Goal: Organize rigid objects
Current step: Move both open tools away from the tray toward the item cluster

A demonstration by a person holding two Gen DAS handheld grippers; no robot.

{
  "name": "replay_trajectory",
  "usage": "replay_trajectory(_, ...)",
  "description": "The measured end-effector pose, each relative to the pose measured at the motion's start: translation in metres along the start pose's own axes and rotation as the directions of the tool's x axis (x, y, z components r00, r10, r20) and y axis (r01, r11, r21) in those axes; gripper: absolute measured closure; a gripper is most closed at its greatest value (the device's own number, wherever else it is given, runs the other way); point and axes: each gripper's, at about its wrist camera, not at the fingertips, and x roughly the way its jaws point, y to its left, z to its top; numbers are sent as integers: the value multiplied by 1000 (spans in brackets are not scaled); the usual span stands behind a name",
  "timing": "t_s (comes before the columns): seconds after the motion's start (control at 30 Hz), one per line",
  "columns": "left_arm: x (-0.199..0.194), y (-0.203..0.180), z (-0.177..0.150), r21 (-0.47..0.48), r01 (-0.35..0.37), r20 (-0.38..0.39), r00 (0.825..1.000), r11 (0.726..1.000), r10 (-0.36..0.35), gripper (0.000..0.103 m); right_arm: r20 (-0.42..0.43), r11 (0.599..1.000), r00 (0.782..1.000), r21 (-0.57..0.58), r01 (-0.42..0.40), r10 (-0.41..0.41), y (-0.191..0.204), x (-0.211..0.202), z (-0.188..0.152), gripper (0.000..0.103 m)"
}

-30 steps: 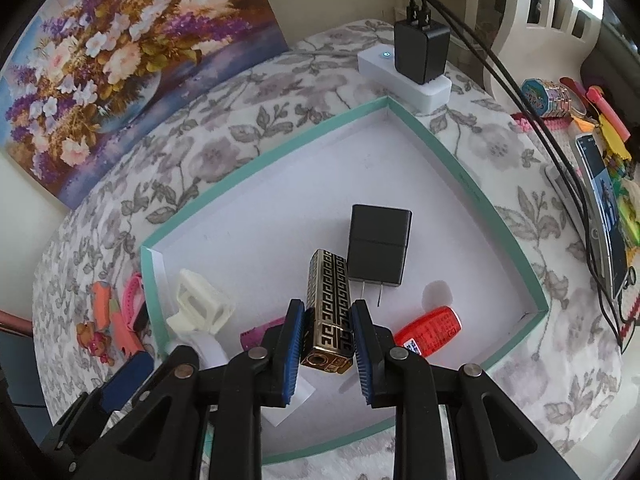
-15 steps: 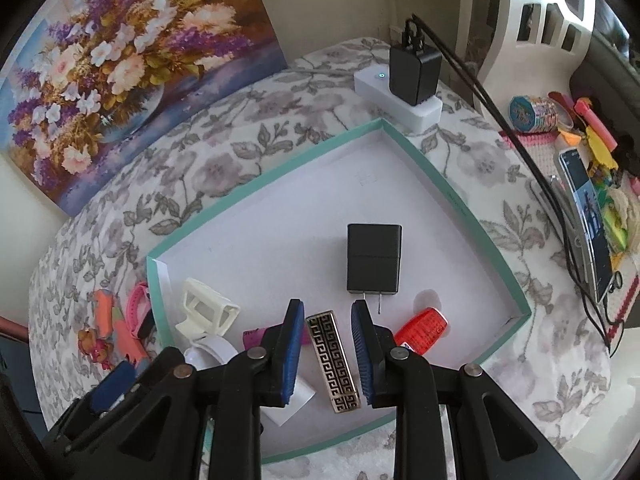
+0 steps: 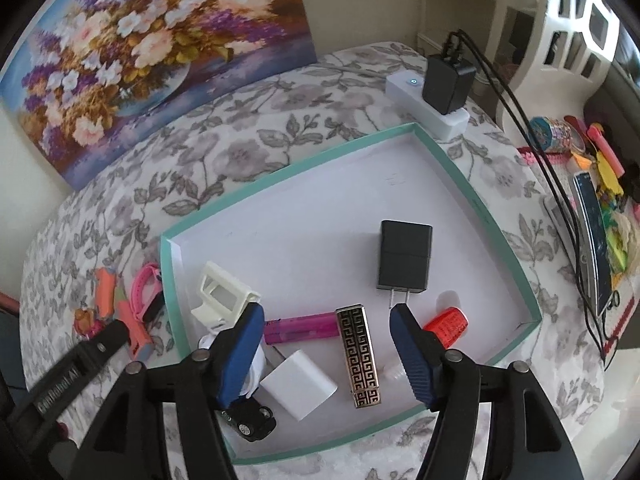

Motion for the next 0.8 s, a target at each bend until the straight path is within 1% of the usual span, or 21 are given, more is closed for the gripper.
replay_trajectory(0.1,0,8,3,-30,-6,-2,1000,1000,6,15,-5,999,1000,-32,7,-7,9,1,-2,29)
replay_trajectory(0.17,1,13,4,-44,-13,-4,1000,999,13,15,-6,999,1000,-47,12,-13,13,1,-3,21)
replay_trajectory(0.3,3,23,6,-78,-18,-15,1000,997,16,15,-6,998,1000,-66,12,-13,21,1,-5,19)
replay_trajectory(0.33,3,26,7,-88,-21,-16,1000,996,20,15,-8,997,1000,-71,10,-11,23,1,-5,14)
replay_trajectory(0.37,3,29,7,-96,-24,-17,1000,995,22,15,-10,997,1000,-77,7,-8,26,2,-6,7)
replay_trajectory(0.43,3,38,8,-123,-32,-20,999,992,30,15,-8,996,1000,-84,1,-1,30,1,-7,0)
replay_trajectory(0.53,2,52,10,-167,-40,-18,999,985,37,15,1,995,1000,-95,-14,14,41,-2,-9,0)
replay_trajectory(0.77,-4,95,14,-276,-71,6,997,958,75,14,9,982,999,-184,-49,51,82,-6,-20,0)
replay_trajectory(0.8,-5,100,15,-287,-76,8,997,955,82,11,8,981,998,-188,-57,60,86,-7,-21,0)
